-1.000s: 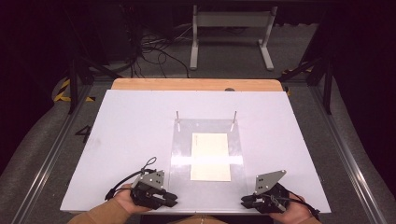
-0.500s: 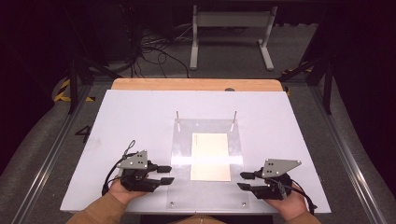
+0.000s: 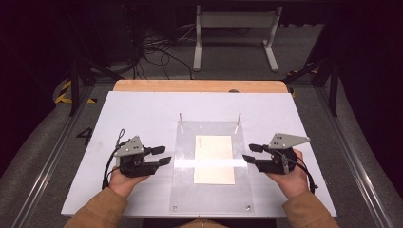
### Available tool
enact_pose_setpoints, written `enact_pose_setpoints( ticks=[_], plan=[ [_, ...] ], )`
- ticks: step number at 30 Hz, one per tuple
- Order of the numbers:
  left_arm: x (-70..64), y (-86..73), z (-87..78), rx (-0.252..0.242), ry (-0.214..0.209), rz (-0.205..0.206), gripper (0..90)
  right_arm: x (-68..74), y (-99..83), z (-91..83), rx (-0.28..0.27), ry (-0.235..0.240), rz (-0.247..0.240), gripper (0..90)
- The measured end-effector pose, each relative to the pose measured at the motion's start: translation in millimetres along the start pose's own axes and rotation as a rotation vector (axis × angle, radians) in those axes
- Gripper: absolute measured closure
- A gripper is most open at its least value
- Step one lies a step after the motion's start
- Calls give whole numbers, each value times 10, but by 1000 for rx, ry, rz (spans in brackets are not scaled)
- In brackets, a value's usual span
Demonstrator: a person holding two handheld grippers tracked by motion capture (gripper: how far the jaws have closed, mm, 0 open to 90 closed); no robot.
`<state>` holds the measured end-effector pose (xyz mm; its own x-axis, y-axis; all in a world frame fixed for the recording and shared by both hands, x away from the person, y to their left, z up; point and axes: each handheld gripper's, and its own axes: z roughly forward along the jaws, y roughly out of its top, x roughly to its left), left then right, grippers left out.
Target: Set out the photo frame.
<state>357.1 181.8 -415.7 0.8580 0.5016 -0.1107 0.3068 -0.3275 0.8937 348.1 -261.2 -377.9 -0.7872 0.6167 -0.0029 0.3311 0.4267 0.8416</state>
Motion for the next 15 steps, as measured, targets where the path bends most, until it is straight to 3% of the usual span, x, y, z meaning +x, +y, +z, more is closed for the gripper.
enact_pose_setpoints(
  ticks=[4, 7, 8, 10, 12, 15],
  plan=[
    [39, -26, -17, -13, 54, -28, 488, -164, 119, 120, 4, -39, -13, 522],
    [36, -43, -28, -8, 70, -35, 463, -255, 174, 186, 1, -66, -12, 522],
    [12, -86, -59, -2, 94, -32, 458, -373, 221, 259, -8, -96, -3, 520],
    [3, -125, -81, 1, 106, -36, 452, -500, 234, 331, -18, -113, 30, 530],
    [2, -165, -105, 4, 112, -42, 441, -607, 235, 409, -9, -144, 69, 549],
    [0, -197, -127, 5, 121, -48, 430, -706, 236, 518, 6, -175, 86, 575]
  ],
)
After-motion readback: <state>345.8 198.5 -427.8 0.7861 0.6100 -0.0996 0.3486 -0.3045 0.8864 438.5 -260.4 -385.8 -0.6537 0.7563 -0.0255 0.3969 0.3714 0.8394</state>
